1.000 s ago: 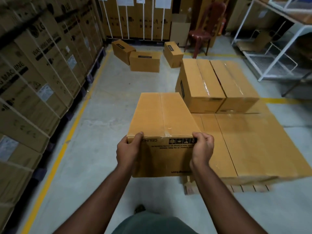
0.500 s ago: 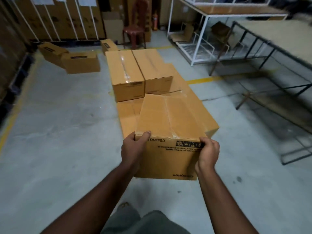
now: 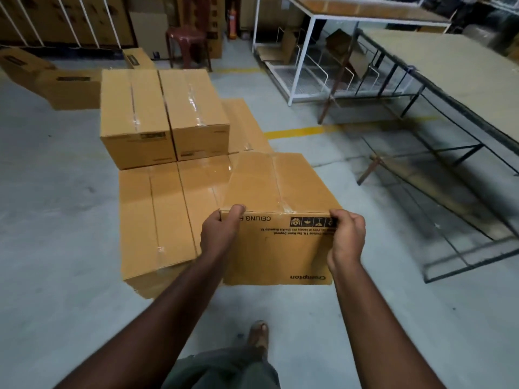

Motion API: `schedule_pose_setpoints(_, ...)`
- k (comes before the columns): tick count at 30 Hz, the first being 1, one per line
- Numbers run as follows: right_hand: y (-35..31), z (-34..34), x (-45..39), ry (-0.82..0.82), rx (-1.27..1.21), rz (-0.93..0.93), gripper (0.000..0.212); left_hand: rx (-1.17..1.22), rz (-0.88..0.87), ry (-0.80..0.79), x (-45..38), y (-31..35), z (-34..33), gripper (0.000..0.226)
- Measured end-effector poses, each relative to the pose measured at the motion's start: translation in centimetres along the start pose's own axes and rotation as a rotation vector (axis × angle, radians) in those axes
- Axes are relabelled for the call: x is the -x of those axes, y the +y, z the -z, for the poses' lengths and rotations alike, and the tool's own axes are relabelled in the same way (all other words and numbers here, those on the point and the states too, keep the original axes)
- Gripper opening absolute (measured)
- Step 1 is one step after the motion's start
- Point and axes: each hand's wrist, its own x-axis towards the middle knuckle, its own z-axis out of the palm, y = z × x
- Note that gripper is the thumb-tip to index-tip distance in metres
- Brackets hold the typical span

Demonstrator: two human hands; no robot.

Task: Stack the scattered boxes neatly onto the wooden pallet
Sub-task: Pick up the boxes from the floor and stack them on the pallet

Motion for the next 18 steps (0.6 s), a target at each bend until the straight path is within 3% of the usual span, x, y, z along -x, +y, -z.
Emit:
schedule_pose_setpoints(6,-3.3,1.7,-10.9,-0.009,0.031,0.004,0.02,0.088,0.028,-0.021,-2.2,2.3,-10.9,0.034)
schedule_pose_setpoints(10,-5.1,1.3,-17.0,-0.08,0.051,-0.01,0.026,0.106,0.02,-0.002,-3.4,4.4,-15.8,0.051)
schedule_pose_setpoints(13,-5.7,0.7,-22.1,-0.175,0.06,-0.046,0.026,0.105,0.01,0.057,-5.0,5.4,-19.5,0.054)
schedule_pose_setpoints(18,-7.0,0.3,-31.8,-0.439,0.126,-0.108,0.024,0.179,0.029,0.196,-8.0,6.5,-26.6,0.04)
